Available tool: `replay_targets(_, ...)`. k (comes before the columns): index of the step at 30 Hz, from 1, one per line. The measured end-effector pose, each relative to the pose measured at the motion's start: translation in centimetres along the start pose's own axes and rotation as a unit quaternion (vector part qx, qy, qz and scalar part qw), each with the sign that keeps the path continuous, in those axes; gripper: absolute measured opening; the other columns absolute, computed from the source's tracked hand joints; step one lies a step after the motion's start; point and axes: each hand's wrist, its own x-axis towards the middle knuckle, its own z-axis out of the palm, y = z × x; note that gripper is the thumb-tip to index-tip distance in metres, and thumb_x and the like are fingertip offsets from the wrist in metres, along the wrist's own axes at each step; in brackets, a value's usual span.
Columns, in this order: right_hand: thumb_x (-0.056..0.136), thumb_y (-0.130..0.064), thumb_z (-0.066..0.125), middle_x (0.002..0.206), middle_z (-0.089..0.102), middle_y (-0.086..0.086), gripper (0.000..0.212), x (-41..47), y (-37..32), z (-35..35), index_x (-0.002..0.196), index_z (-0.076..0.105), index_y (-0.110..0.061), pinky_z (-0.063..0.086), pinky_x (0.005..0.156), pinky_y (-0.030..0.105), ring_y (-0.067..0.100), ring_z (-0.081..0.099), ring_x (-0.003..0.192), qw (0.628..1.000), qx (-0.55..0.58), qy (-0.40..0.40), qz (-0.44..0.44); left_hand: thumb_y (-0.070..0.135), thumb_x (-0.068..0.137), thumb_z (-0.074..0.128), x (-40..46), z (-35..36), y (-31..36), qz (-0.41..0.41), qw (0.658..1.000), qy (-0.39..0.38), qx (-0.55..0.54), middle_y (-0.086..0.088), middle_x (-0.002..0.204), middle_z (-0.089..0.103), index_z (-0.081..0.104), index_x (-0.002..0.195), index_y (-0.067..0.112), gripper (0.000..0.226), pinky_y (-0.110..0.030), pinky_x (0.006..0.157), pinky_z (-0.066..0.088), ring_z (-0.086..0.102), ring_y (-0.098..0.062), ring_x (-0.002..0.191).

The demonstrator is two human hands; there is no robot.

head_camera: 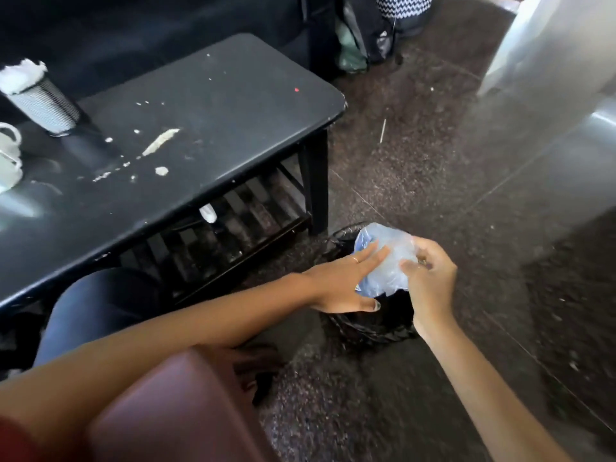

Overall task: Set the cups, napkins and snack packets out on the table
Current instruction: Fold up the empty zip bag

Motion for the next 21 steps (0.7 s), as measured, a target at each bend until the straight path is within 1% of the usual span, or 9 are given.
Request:
replay_targets(3,0.077,0.012,0.046,0.101,0.068,0.007,0.034,1.2,3.4,0.5,0.097,0.068,-0.006,0.047,0.083,0.034,0.019,0.058,0.094,0.996,-0.08,0.024,0.019,0.042,0.093,0.053,1.5,1.4,-0.9,-0.019,0.996,-0.062,0.054,0.005,0.162,-0.006,-0.01,0.151,0.029,0.087,-0.041,0.118,0.021,0.003,-0.015,0.149)
replay_targets(5,0.079,0.004,0.048,0.104,0.069,0.007,0.034,1.7,5.9,1.2,0.097,0.07,-0.014,0.041,0.094,0.042,0.023,0.056,0.105,0.984,-0.174,0.026,0.033,0.043,0.094,0.052,2.1,2.5,-1.5,-0.039,0.99,-0.105,0.086,0.002,0.162,-0.003,-0.011,0.152,0.026,0.087,-0.044,0.119,0.019,0.006,-0.019,0.149)
replay_targets(6,0.08,0.001,0.049,0.103,0.068,0.004,0.033,1.8,6.8,1.5,0.097,0.07,-0.019,0.034,0.096,0.041,0.024,0.051,0.109,0.975,-0.218,0.023,0.04,0.044,0.094,0.05,2.3,3.0,-1.8,-0.046,0.986,-0.123,0.102,0.002,0.162,-0.002,-0.012,0.152,0.026,0.087,-0.046,0.118,0.017,0.006,-0.021,0.149)
replay_targets(8,0.083,-0.004,0.051,0.103,0.066,0.001,0.031,2.2,8.3,2.3,0.098,0.069,-0.024,0.024,0.091,0.035,0.023,0.041,0.112,0.958,-0.282,0.018,0.045,0.046,0.096,0.046,2.7,3.9,-2.3,-0.054,0.979,-0.152,0.126,0.001,0.162,-0.002,-0.015,0.151,0.027,0.085,-0.049,0.117,0.014,0.005,-0.023,0.149)
replay_targets(9,0.083,-0.006,0.052,0.104,0.065,0.0,0.029,2.4,9.0,2.6,0.099,0.069,-0.024,0.024,0.089,0.035,0.023,0.04,0.113,0.95,-0.31,0.012,0.04,0.047,0.096,0.044,2.8,4.3,-2.6,-0.057,0.976,-0.163,0.13,0.001,0.162,-0.003,-0.015,0.151,0.026,0.083,-0.049,0.117,0.012,0.004,-0.024,0.149)
replay_targets(12,0.087,-0.009,0.053,0.107,0.062,0.003,0.025,3.3,10.9,3.8,0.105,0.067,-0.018,0.033,0.088,0.037,0.029,0.046,0.113,0.922,-0.387,-0.036,0.01,0.05,0.097,0.039,2.7,5.1,-3.5,-0.075,0.97,-0.186,0.135,0.0,0.162,-0.003,-0.012,0.152,0.024,0.079,-0.047,0.119,0.009,0.0,-0.022,0.149)
replay_targets(14,0.09,-0.009,0.051,0.11,0.054,0.006,0.024,3.9,12.1,4.5,0.112,0.062,-0.013,0.04,0.084,0.037,0.031,0.052,0.111,0.911,-0.404,-0.075,0.035,0.051,0.097,0.037,2.6,5.5,-3.8,-0.083,0.968,-0.19,0.145,0.0,0.162,-0.003,-0.011,0.152,0.022,0.078,-0.046,0.119,0.008,-0.001,-0.022,0.149)
replay_targets(16,0.089,-0.004,0.052,0.117,0.055,0.01,0.028,4.3,13.3,5.1,0.115,0.058,-0.011,0.045,0.084,0.039,0.032,0.056,0.11,0.878,-0.464,-0.111,0.032,0.05,0.097,0.037,2.5,5.7,-4.0,-0.085,0.967,-0.187,0.149,-0.001,0.162,-0.002,-0.01,0.152,0.02,0.078,-0.046,0.12,0.008,-0.001,-0.022,0.149)
replay_targets(21,0.091,-0.004,0.049,0.127,0.055,0.016,0.032,4.5,15.6,6.0,0.122,0.056,-0.006,0.047,0.09,0.04,0.034,0.054,0.116,0.832,-0.51,-0.192,0.102,0.048,0.097,0.038,2.6,5.9,-4.3,-0.08,0.97,-0.17,0.153,-0.002,0.162,0.0,-0.006,0.153,0.016,0.078,-0.045,0.12,0.009,0.001,-0.022,0.149)
